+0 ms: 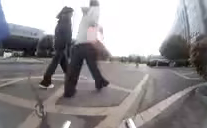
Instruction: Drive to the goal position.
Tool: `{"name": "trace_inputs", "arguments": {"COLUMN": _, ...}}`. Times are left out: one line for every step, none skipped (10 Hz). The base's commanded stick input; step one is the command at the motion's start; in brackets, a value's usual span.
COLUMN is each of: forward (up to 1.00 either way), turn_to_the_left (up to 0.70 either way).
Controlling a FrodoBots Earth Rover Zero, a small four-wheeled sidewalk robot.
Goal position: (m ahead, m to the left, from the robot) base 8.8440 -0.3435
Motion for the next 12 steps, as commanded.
{"name": "trace_inputs", "arguments": {"forward": 0.70, "turn_to_the_left": 0.00}}
{"name": "trace_inputs", "arguments": {"forward": 0.70, "turn_to_the_left": 0.00}}
{"name": "trace_inputs", "arguments": {"forward": 0.70, "turn_to_the_left": 0.00}}
{"name": "trace_inputs", "arguments": {"forward": 0.70, "turn_to_the_left": 0.00}}
{"name": "trace_inputs", "arguments": {"forward": 0.70, "turn_to_the_left": 0.00}}
{"name": "trace_inputs", "arguments": {"forward": 0.70, "turn_to_the_left": 0.00}}
{"name": "trace_inputs", "arguments": {"forward": 0.70, "turn_to_the_left": 0.00}}
{"name": "trace_inputs", "arguments": {"forward": 0.70, "turn_to_the_left": 0.00}}
{"name": "trace_inputs", "arguments": {"forward": 0.70, "turn_to_the_left": 0.00}}
{"name": "trace_inputs", "arguments": {"forward": 0.70, "turn_to_the_left": 0.00}}
{"name": "trace_inputs", "arguments": {"forward": 0.70, "turn_to_the_left": 0.00}}
{"name": "trace_inputs", "arguments": {"forward": 0.70, "turn_to_the_left": 0.00}}
